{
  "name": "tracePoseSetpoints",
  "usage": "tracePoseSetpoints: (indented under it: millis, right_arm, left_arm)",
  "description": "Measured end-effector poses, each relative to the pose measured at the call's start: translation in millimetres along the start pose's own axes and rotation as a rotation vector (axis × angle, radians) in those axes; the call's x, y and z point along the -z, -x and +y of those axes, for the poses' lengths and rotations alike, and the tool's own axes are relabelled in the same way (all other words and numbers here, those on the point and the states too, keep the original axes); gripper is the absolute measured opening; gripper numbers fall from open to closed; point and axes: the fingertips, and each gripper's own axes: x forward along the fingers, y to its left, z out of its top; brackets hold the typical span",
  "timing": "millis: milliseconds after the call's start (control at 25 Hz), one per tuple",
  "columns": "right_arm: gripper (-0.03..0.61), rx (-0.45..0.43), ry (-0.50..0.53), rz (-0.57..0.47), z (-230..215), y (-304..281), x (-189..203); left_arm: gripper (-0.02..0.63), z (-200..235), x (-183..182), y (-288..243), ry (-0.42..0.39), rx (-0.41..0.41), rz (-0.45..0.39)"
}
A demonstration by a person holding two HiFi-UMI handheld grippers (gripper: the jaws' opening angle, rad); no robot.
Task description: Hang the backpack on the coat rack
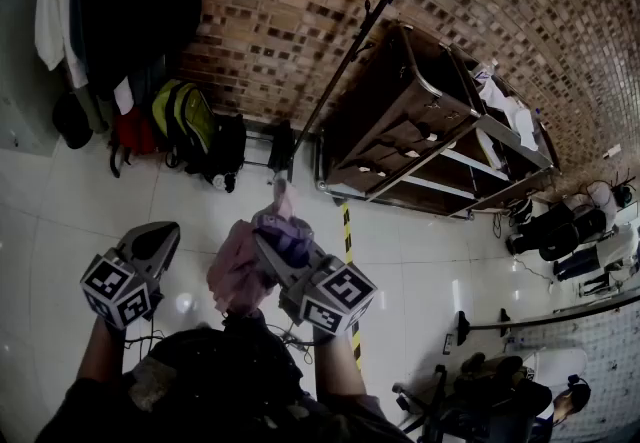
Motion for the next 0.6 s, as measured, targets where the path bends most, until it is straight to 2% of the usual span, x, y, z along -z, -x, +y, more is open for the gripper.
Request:
tracePoseSetpoints:
  millis: [600]
  right_arm:
    - [0.008, -0.031, -0.029, 0.024, -208, -38, -57]
  left_arm:
    - [0.012, 48, -65, -187, -0.01, -0.052, 0.004]
